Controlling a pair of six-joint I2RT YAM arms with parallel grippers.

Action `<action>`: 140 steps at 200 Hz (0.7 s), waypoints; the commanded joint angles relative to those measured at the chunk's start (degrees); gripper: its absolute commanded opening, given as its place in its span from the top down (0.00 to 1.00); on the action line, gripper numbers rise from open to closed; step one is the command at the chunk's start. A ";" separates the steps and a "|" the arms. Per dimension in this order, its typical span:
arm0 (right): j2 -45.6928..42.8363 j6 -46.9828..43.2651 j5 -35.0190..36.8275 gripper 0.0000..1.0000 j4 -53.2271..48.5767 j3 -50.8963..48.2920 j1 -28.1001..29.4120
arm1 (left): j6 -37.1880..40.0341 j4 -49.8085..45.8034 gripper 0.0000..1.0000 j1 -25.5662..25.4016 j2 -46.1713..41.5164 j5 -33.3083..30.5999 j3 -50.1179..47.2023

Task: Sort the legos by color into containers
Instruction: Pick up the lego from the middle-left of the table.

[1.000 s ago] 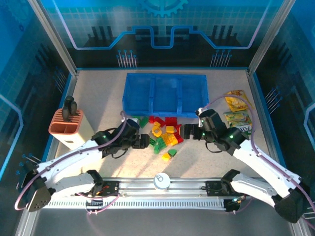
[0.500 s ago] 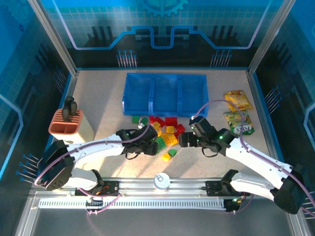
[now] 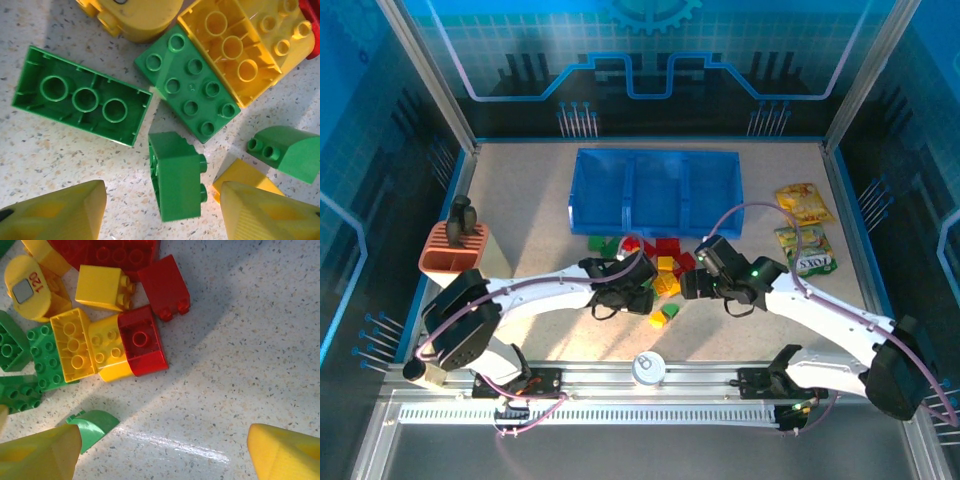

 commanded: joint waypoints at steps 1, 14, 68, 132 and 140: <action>-2.69 1.62 1.63 0.13 0.04 -1.22 0.74 | -0.09 -0.65 0.40 -0.41 1.84 0.98 2.34; -3.11 1.55 2.00 0.13 -0.43 -1.42 0.74 | 0.18 -0.78 0.43 -0.40 2.77 0.97 3.01; -2.33 0.74 2.47 0.14 -0.82 -1.02 0.23 | 0.73 -3.02 0.62 -0.43 5.88 0.23 5.59; -4.43 1.18 2.89 0.14 -0.61 -2.51 0.14 | 0.57 -4.70 0.80 -0.40 4.53 -0.25 6.09; -4.71 1.18 3.07 0.14 -0.88 -2.50 0.03 | 0.68 -5.14 0.80 -0.40 4.10 -0.39 6.32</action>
